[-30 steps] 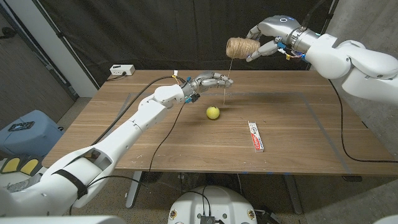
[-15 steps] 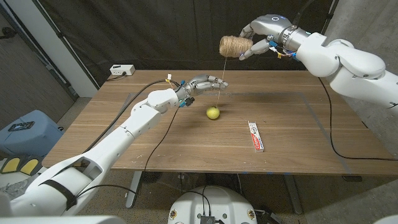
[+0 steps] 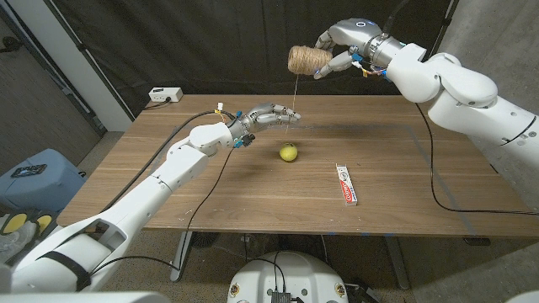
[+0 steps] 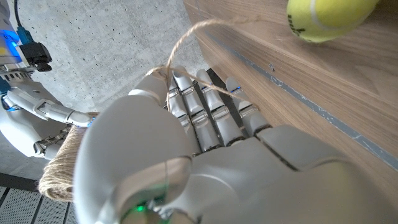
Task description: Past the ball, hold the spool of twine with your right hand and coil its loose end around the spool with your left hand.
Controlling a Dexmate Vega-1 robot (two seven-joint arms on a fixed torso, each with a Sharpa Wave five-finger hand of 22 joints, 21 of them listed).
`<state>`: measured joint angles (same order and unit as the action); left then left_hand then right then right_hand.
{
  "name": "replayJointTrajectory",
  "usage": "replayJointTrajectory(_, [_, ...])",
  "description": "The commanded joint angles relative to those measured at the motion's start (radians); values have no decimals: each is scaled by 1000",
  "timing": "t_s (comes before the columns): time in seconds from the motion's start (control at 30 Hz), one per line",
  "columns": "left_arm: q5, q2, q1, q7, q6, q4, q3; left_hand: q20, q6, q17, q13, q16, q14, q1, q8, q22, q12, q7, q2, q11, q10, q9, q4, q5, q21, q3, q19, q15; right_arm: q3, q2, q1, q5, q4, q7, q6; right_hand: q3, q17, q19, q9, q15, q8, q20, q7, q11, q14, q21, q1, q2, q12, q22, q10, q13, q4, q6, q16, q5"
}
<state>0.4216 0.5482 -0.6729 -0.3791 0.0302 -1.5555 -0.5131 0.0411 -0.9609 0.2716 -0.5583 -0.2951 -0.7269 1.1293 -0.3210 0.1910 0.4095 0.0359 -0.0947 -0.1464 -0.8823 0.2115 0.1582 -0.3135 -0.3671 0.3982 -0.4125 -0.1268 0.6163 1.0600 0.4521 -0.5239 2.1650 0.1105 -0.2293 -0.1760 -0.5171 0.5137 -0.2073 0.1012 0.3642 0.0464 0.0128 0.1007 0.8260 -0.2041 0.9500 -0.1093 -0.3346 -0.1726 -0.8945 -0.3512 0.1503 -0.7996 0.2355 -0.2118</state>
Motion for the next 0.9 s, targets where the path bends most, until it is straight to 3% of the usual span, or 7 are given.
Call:
replayJointTrajectory(0.03, [2, 8, 4, -14, 8, 12, 9, 1, -6, 5, -6, 2, 1, 6, 1, 2, -2, 2, -8, -1, -2, 3, 4, -3, -5, -3, 2, 4, 35, -37, -35, -15, -24, 7, -5, 2, -2, 9, -11, 135, 18, 56, 173, 89, 8, 4, 176, 181, -7, -3, -101, -5, -4, -192, -1, -8])
replayJointTrajectory(0.37, [1, 2, -2, 2, -5, 4, 12, 0, -8, 7, -7, 3, 2, 6, 2, 2, -2, 0, -9, 2, -5, 4, 3, -2, -6, -3, 2, 5, 49, -58, -71, -8, -79, -1, 35, 2, -4, 8, -11, 135, 18, 55, 174, 89, 9, 4, 177, 181, -5, -3, -100, -5, -4, -193, -1, -8])
replayJointTrajectory(0.9, [9, 1, -12, -6, 9, 8, 19, 1, -13, 7, -8, 5, -1, 3, 1, 2, -4, 2, -9, -2, -10, 4, 2, -2, -6, -4, 1, 3, 75, -85, -106, -34, -99, 15, 24, 4, -6, 9, -11, 134, 19, 55, 175, 89, 11, 4, 173, 183, -5, -3, -102, -6, -6, -195, -2, -8])
